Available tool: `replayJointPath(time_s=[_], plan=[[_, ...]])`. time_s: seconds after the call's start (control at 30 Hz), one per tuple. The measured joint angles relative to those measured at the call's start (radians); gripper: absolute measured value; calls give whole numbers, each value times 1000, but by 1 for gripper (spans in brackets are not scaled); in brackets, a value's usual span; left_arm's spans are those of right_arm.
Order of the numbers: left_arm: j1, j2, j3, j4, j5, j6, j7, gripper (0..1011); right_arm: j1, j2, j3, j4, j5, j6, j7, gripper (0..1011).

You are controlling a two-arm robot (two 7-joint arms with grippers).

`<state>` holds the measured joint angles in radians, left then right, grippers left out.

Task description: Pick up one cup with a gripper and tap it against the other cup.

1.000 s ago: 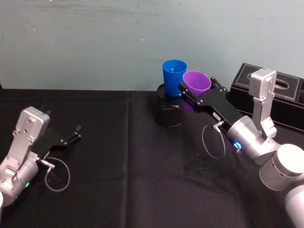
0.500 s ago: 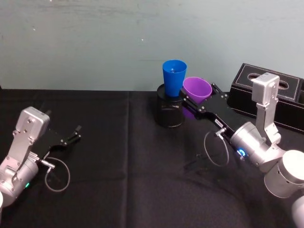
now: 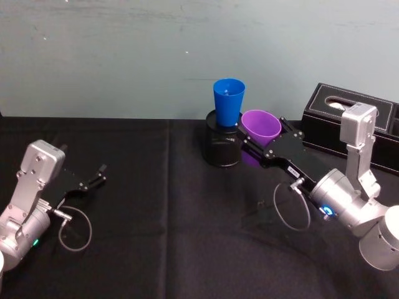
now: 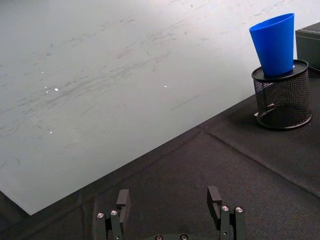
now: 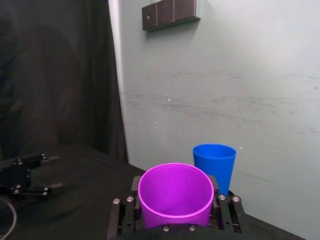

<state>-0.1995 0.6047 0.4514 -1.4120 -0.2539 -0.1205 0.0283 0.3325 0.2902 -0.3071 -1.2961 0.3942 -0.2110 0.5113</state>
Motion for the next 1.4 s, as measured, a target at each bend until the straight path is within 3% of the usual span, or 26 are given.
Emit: replayJointPath(time_s=[0.67, 1.4], plan=[[0, 0, 0, 0, 0, 0, 0, 1011, -102, 67, -9, -125, 30, 38, -11, 752], [0, 0, 0, 0, 0, 0, 0, 1011, -93, 63, -9, -116, 27, 35, -10, 752]])
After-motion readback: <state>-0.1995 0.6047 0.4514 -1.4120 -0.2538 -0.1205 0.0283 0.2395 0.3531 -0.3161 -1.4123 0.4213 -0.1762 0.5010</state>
